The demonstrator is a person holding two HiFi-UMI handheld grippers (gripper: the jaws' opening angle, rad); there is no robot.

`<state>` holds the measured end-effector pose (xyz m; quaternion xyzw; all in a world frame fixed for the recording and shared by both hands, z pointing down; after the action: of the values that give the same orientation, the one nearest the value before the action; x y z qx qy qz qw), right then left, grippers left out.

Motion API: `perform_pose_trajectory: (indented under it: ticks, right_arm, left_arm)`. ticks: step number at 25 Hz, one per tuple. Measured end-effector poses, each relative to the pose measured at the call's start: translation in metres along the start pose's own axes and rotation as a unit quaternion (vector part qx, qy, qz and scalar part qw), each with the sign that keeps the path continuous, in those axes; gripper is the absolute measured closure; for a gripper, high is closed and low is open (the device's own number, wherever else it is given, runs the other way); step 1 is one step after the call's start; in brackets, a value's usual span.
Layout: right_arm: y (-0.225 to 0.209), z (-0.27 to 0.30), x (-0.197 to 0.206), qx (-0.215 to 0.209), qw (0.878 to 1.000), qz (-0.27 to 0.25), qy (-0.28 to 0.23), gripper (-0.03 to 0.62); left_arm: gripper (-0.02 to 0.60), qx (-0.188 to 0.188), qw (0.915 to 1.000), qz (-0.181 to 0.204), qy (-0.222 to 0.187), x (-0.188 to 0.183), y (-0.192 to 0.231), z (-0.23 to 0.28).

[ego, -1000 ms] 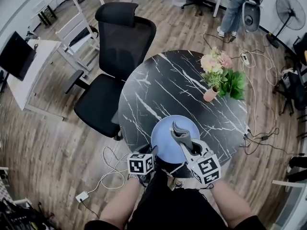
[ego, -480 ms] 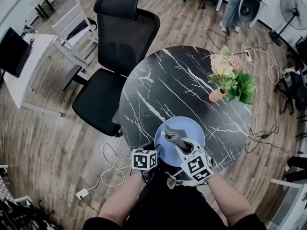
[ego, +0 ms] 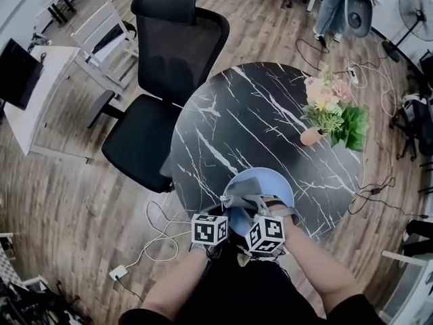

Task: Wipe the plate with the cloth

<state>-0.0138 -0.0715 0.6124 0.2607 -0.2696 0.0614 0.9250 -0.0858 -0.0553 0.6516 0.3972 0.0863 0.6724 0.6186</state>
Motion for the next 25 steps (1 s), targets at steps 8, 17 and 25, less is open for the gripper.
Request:
perform_pose_trajectory:
  ticks: [8,17,25]
  right_arm:
    - [0.004,0.023,0.013,-0.018,0.998,-0.048,0.028,0.536]
    - [-0.01,0.036,0.031,-0.007,0.997,-0.045,0.056,0.534]
    - [-0.041,0.035,0.06,0.025,0.994,-0.015,0.106,0.536]
  left_arm:
    - [0.525,-0.007,0.9999,-0.005,-0.009,-0.001,0.002,0.001]
    - [0.528,-0.027,0.9993,0.001,-0.025,0.001,0.001,0.001]
    - [0.531,-0.035,0.9989,-0.002,-0.031,0.0,0.001,0.001]
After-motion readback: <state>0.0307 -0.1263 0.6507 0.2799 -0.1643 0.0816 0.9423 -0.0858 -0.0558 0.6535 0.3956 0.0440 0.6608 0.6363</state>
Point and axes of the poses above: the fingertips, and each gripper's own axes: z forward along the fingers, y to its left, x out of its underside, the point moved 3 cm from there along -z, backward along the fingers, and after that the axes turned 12 degrees about x, right-handed, at the moved point
